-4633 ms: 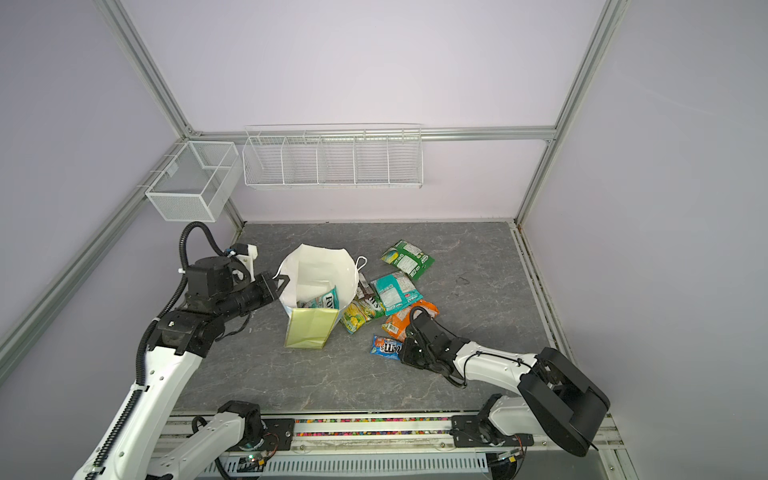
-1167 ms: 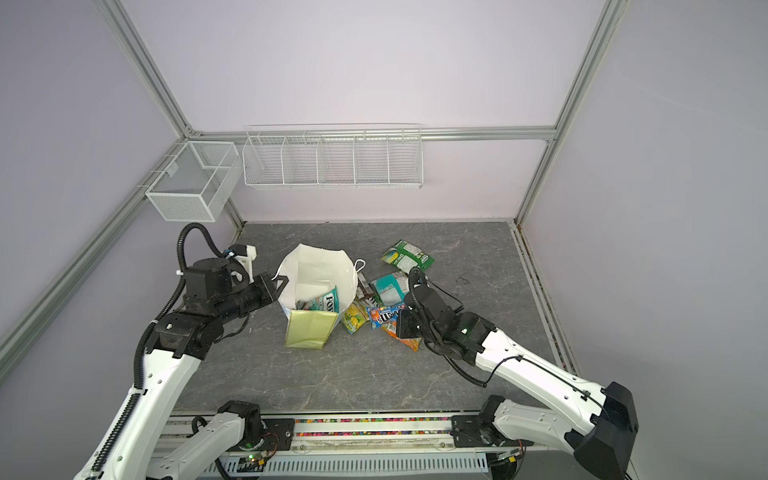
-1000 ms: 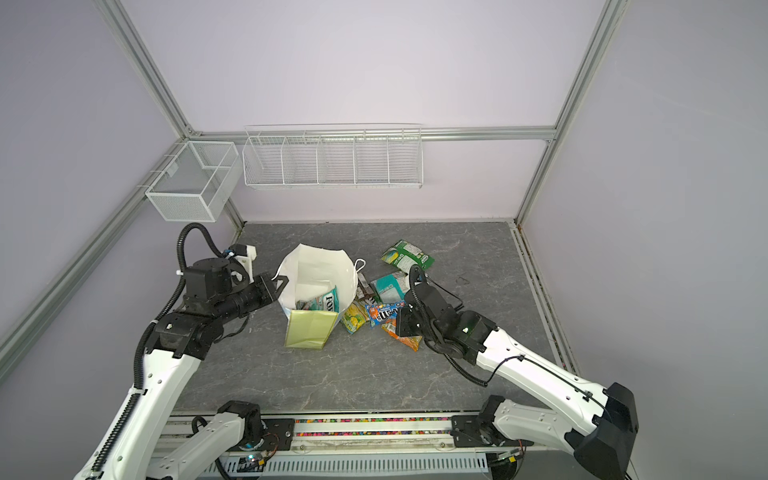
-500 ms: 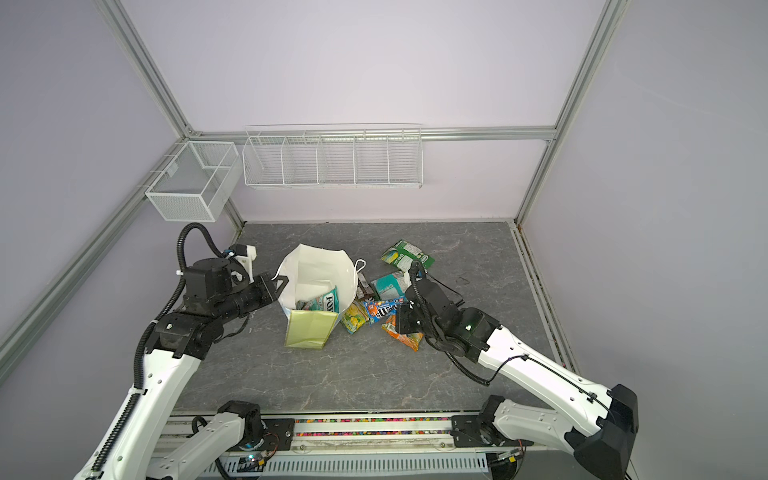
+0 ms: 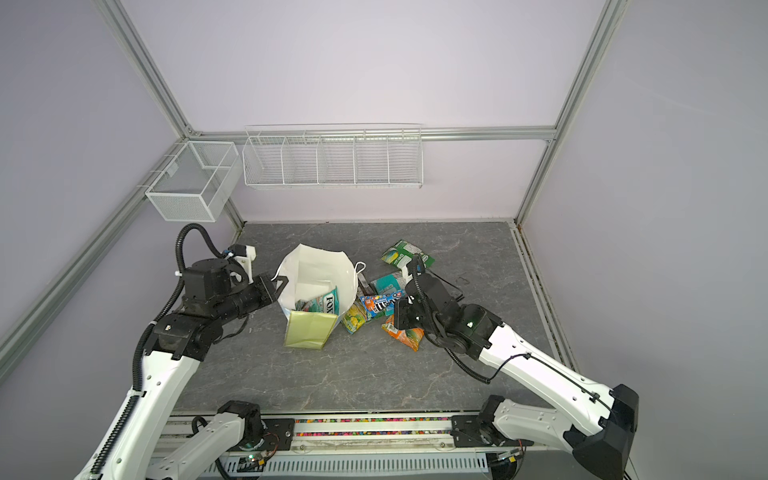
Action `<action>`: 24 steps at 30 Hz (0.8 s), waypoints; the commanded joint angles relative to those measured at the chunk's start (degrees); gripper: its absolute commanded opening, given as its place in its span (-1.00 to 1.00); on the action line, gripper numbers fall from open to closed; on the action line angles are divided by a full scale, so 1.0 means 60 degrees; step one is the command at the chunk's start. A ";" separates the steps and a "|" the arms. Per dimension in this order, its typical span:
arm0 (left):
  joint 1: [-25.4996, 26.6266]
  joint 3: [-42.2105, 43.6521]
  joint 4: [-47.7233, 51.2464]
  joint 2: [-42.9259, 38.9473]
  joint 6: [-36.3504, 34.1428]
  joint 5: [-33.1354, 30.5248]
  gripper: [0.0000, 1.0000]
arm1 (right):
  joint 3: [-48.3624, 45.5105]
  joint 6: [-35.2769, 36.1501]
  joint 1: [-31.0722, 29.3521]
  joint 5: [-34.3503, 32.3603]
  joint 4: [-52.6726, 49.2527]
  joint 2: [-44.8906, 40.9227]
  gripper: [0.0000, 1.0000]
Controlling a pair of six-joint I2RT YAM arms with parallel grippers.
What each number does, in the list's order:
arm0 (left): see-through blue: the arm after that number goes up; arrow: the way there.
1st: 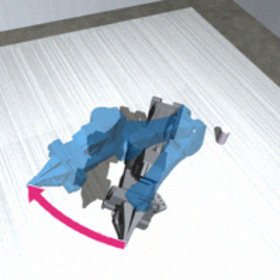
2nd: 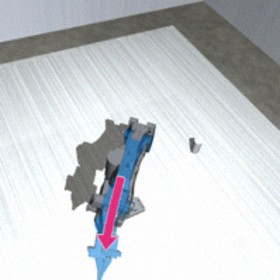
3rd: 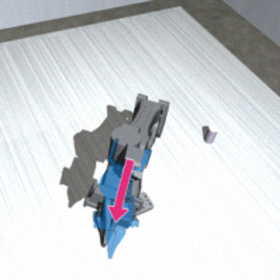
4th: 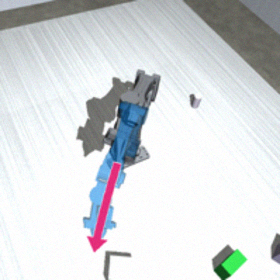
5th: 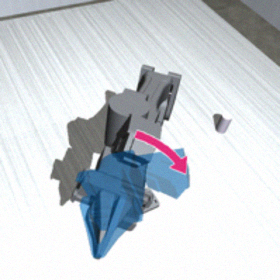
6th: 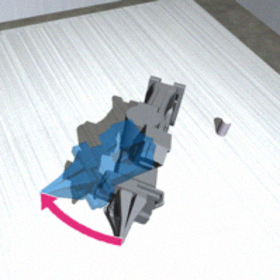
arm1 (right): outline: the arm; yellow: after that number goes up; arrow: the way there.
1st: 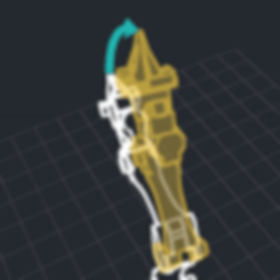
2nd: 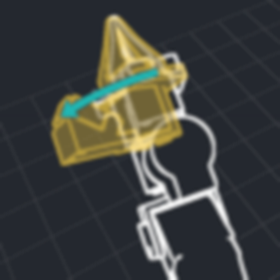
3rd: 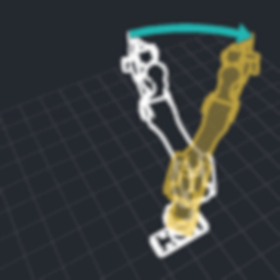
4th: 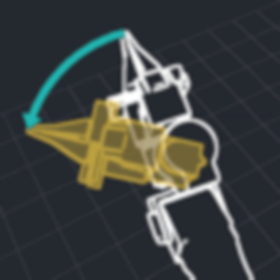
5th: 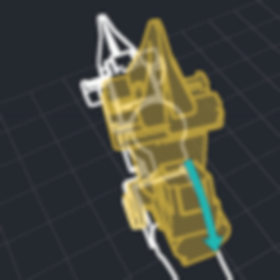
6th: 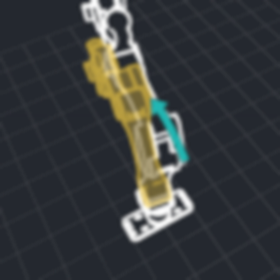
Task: Place the snacks into the paper bag
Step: 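Raise the M&M's bag higher with the right gripper toward the paper bag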
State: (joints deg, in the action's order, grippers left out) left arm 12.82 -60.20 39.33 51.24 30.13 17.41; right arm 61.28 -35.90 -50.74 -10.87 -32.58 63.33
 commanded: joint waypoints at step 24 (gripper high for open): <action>0.0024 0.0088 -0.0359 -0.0213 0.0047 0.0163 -1.00 | 0.1336 0.0666 -0.0183 0.0065 -0.0355 0.0213 -0.87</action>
State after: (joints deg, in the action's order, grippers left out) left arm 12.82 -59.86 39.31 51.03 30.17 17.78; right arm 67.72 -32.97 -51.29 -10.70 -34.61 64.79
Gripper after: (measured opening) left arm 0.047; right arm 0.069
